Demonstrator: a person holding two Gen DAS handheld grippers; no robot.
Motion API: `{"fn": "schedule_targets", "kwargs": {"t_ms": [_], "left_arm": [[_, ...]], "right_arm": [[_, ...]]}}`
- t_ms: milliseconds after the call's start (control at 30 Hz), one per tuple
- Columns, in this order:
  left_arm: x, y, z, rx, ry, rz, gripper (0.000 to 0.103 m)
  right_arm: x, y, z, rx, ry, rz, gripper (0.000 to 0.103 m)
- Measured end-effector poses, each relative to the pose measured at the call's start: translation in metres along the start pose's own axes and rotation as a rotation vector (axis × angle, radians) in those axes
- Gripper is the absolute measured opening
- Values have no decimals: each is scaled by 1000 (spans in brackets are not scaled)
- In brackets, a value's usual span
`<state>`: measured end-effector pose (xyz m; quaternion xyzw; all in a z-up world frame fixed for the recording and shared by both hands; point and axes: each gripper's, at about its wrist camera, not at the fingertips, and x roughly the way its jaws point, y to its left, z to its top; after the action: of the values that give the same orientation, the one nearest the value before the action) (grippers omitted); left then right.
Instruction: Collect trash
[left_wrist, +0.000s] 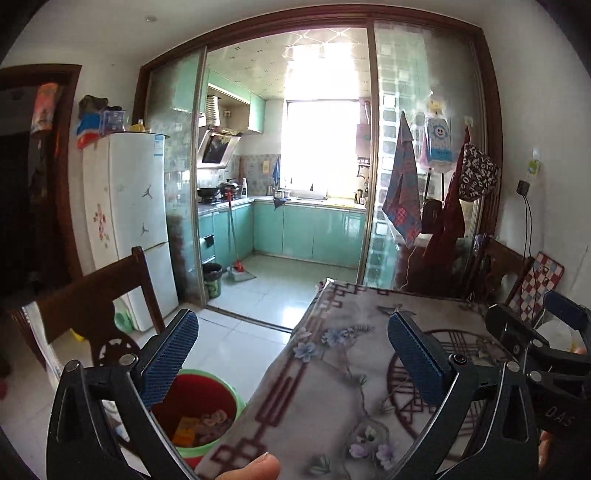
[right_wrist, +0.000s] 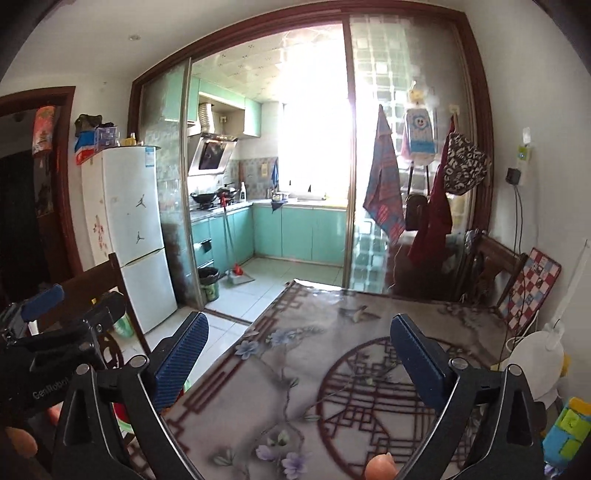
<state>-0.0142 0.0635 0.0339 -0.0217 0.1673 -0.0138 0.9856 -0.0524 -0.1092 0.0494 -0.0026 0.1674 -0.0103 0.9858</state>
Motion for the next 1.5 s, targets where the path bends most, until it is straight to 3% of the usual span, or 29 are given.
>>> {"fn": "schedule_targets", "kwargs": {"t_ms": [67, 267, 600, 1500], "left_arm": [[2, -3, -1, -16, 22, 45, 103], [8, -11, -4, -50, 99, 60, 103], [-3, -28, -7, -25, 112, 89, 103], [15, -41, -8, -6, 164, 136, 103]], "right_arm": [[-4, -11, 1, 36, 22, 15, 100], [-8, -35, -3, 90, 84, 2, 100], [-12, -59, -1, 102, 100, -22, 100], [-7, -73, 4, 113, 88, -70, 100]]}}
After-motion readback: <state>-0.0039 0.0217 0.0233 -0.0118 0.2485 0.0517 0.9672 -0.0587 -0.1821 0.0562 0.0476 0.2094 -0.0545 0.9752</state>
